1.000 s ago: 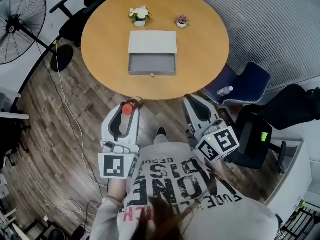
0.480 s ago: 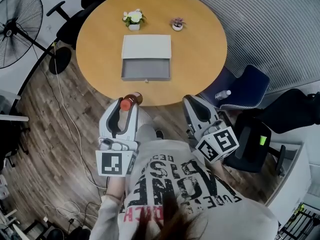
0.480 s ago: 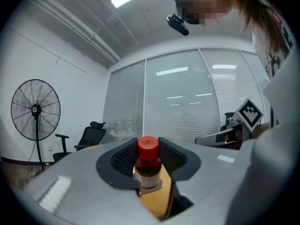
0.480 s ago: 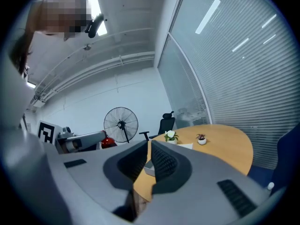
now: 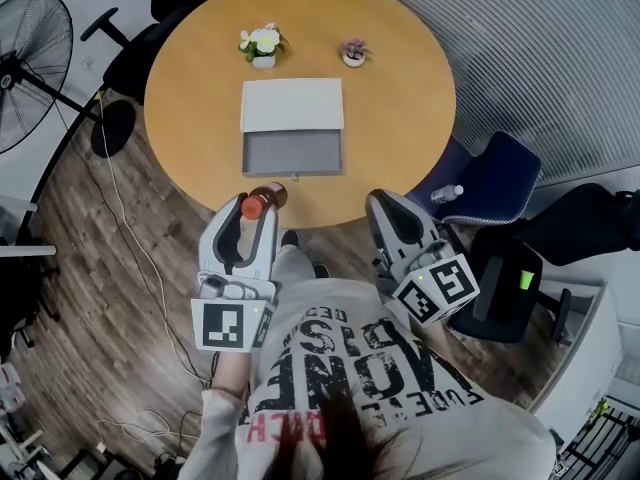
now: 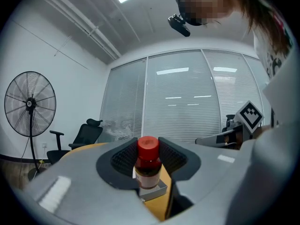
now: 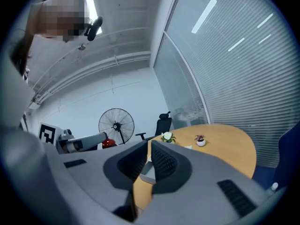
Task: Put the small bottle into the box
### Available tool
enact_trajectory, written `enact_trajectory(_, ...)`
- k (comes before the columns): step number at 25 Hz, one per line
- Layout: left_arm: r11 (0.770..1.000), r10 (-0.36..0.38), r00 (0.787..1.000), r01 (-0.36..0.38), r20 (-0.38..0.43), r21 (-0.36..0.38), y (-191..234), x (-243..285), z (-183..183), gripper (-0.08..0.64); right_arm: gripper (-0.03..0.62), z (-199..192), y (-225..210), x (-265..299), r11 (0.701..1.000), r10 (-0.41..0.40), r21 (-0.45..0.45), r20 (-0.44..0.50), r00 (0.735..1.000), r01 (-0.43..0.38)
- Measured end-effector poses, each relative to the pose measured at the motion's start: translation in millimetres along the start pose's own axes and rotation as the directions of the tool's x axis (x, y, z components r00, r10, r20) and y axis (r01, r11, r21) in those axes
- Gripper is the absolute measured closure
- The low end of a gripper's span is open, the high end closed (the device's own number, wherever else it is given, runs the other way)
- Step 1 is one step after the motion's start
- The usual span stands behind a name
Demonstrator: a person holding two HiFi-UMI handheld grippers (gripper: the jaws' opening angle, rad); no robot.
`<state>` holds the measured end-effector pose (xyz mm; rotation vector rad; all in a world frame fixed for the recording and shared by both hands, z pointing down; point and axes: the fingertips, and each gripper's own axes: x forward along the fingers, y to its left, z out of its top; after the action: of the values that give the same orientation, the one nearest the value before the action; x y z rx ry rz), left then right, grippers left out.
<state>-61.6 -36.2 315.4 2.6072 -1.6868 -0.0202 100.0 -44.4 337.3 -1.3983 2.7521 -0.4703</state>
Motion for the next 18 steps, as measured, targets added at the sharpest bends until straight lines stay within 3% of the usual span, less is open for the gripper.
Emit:
enact_trajectory(9, 0.998, -0.067, 0.998, 0.067, -0.021, -0.006, 56.1, 51.3, 6.3, 0.414, 0.561, 25.3, -7.9, 62.9, 0.998, -0.064, 0.011, 0.021, 0.998, 0.064)
enact_trajectory(18, 0.988, -0.155, 0.987, 0.154, -0.044, -0.028, 87.1, 81.3, -7.2, 0.414, 0.561, 18.8, -10.9, 97.6, 0.990, -0.139, 0.030, 0.009, 0.990, 0.139)
